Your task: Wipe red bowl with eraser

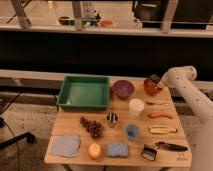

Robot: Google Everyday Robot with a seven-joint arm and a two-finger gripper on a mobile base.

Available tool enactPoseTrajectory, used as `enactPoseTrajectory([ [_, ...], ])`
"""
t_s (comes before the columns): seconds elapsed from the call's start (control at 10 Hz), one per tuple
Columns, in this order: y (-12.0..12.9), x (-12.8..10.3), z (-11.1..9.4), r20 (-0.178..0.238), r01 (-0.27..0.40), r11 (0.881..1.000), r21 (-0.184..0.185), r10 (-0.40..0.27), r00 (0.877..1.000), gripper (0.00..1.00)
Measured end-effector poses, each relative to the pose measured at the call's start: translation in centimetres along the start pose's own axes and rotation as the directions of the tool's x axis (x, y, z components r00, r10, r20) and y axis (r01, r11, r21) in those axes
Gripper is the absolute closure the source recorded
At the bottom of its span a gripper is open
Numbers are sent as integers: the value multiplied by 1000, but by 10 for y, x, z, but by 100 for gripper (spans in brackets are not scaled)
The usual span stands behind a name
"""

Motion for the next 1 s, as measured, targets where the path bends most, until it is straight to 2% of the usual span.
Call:
enactPoseTrajectory([
  [0.2, 2, -9, 1, 12, 16, 1000, -3, -15, 1000, 91],
  [0.6, 31, -15, -21, 58, 31, 999, -31, -29, 998, 91],
  [1.0, 46, -9, -39, 60, 34, 999, -42, -32, 998, 91],
])
